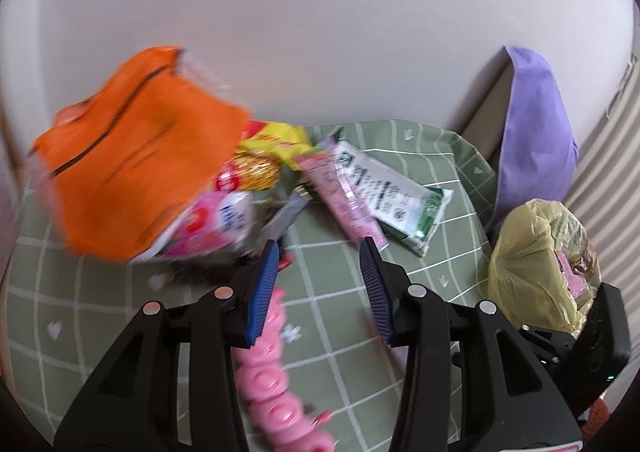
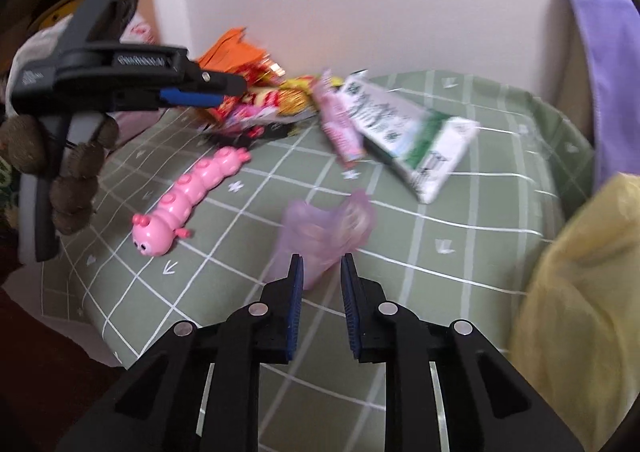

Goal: Collect trash
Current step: 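Grasp a pink candy wrapper with the left tool while the right tool grasps the lilac wrapper, then carry both wrappers to the yellow trash bag and open both tools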

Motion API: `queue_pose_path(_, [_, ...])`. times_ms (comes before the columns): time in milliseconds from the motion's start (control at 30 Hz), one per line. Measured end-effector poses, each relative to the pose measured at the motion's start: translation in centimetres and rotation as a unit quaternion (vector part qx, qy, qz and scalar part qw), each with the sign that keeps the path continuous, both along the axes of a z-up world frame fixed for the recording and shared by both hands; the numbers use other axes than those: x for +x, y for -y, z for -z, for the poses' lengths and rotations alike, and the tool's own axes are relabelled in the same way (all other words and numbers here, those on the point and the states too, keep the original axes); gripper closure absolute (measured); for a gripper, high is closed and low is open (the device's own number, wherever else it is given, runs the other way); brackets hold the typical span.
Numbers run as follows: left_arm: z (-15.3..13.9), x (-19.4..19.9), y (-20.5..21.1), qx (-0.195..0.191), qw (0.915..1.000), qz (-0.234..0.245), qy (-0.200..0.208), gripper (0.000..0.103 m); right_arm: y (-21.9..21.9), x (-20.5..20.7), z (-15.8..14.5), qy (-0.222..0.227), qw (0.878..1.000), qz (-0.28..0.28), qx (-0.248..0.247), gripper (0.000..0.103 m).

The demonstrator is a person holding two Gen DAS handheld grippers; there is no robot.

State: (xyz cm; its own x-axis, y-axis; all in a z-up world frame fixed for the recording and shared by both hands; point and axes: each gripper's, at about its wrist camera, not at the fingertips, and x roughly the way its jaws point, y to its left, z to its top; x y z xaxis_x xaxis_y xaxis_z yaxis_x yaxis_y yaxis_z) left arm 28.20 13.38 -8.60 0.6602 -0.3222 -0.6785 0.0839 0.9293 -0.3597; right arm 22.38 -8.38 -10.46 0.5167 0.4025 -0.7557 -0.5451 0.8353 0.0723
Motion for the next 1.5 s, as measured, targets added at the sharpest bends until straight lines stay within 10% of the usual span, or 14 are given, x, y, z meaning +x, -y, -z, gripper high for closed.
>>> queue_pose_path(300, [1.1,7.8,2.3,0.0,0.9995,-0.01,-0.029,0.063,5.2,-0.9,-1.2,-0.013,0.994,0.099,0.045,0.085])
queue_pose_path(433, [2.2,10.2,3.0,0.016,0.9969,-0.035,-0.069,0.069,6.3,-1.2,-1.3,-0.009,0.99,0.131,0.059,0.038])
queue_pose_path(633, [1.1,8.5,2.6,-0.019,0.9985,-0.012,-0.05,0.096,5.2,-1.2,-0.5,-0.041,0.993,0.097,0.052,0.039])
queue_pose_path(933, [-3.4,2.5,0.4,-0.037,0.9993,0.004,0.003,0.097,2.3,1.5,1.3,-0.057,0.992,0.09,0.074,0.041])
queue_pose_path(1267, [-3.6,-1.5,-0.4,-0.013,0.9999,-0.002,0.009,0.097,-1.3,4.2,3.4,-0.087,0.993,0.042,0.067,0.099])
queue_pose_path(1500, [-5.8,-2.8,0.9,-0.014,0.9988,0.026,0.04,0.097,0.5,2.9,-1.5,-0.024,0.996,0.046,0.073,0.099])
